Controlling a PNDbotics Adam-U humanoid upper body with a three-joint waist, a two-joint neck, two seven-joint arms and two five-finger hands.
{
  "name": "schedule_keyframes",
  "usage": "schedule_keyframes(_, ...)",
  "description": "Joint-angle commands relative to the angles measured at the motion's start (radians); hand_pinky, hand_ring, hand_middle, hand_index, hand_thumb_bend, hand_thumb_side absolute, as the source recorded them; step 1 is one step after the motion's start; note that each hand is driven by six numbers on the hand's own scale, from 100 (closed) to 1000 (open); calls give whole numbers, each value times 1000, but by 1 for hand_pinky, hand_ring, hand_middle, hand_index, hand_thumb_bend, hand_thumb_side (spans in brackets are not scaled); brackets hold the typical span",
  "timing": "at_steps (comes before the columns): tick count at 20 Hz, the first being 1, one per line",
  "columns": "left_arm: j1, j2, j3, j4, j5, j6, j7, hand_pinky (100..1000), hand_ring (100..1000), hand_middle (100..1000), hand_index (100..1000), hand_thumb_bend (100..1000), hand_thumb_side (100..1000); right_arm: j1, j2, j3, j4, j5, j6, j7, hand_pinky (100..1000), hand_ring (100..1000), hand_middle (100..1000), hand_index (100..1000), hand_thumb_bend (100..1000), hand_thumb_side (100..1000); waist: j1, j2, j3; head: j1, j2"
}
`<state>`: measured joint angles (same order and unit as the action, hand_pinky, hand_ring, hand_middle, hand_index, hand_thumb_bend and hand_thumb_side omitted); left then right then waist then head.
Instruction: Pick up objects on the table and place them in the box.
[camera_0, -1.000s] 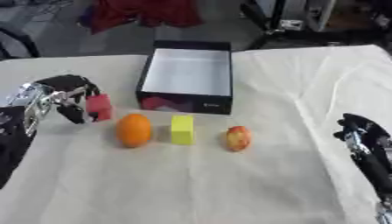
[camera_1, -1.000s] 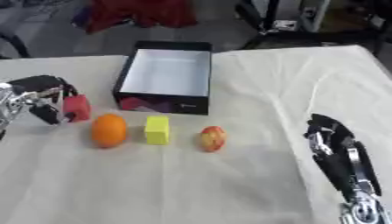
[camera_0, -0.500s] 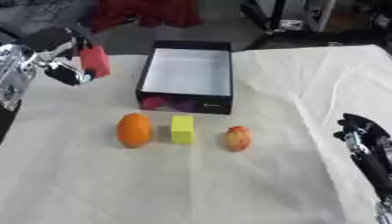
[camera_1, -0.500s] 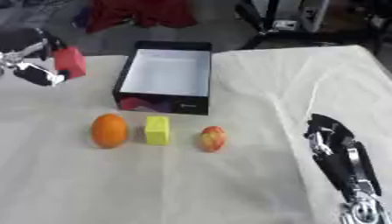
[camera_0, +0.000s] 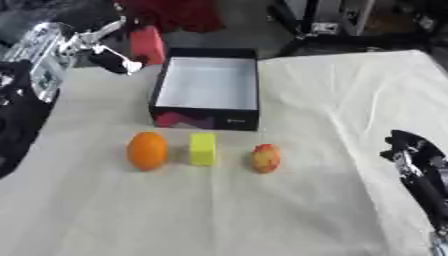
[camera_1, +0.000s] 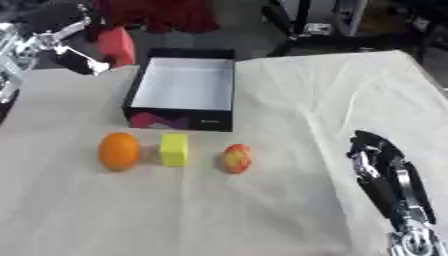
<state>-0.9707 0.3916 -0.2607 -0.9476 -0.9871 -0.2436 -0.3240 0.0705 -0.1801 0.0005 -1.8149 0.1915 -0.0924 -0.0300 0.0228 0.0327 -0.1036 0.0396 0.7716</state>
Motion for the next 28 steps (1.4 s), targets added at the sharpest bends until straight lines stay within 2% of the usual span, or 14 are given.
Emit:
schedule_keyframes(1,-23,-33,13,51,-45,-10,11,702,546,553,716,180,344,-12,-5,4,-9,-8,-3,7,745,652,705,808,100,683,-8,-21,-6,8,-2)
schedule_keyframes(5,-13,-72,37,119,-96,-7,46,706,570,586,772,207,380,-19,-3,10,-7,-11,-5,14,745,652,706,808,100,698,-10,-20,-20,14,-2)
schedule_keyframes(7,-9,-82,47,144,-116,-4,71,720,610,639,813,347,541,-23,-2,11,-7,-11,-6,16,745,652,705,808,100,679,-12,-19,-26,16,-2)
schedule_keyframes(8,-7,-85,51,152,-123,-4,80,728,629,666,825,397,585,-24,-1,11,-7,-11,-6,16,745,652,705,808,100,680,-12,-19,-27,15,-2)
schedule_keyframes(9,-6,-86,53,157,-127,-5,88,737,652,693,842,500,677,-24,-1,10,-7,-11,-6,15,745,652,705,808,100,680,-13,-19,-28,14,-2)
schedule_keyframes(11,-5,-82,56,155,-129,-5,101,751,681,725,859,579,749,-25,0,10,-7,-11,-6,15,745,652,705,808,100,680,-12,-19,-28,13,-2)
schedule_keyframes(13,-6,-72,55,147,-127,-3,111,763,707,754,870,619,804,-25,0,10,-7,-10,-6,15,745,652,705,808,100,680,-11,-19,-27,11,-2)
schedule_keyframes(16,-8,-42,53,120,-109,-4,116,766,709,761,873,605,803,-25,0,8,-7,-9,-6,13,745,652,705,808,100,679,-11,-19,-23,6,-2)
schedule_keyframes(20,-7,51,26,11,10,-57,70,755,649,674,806,498,711,-22,-3,2,-6,-6,-4,9,745,651,704,807,100,680,-7,-21,-11,-4,-2)
schedule_keyframes(23,21,181,-23,-147,174,-123,-34,759,652,675,805,489,676,-17,-8,-3,-4,0,-2,4,745,651,704,806,100,682,3,-23,2,-17,-2)
schedule_keyframes(28,131,415,-90,-427,397,-137,-204,765,671,696,807,483,620,-12,-19,-8,0,9,-1,-1,746,651,704,806,100,685,21,-26,14,-29,-2)
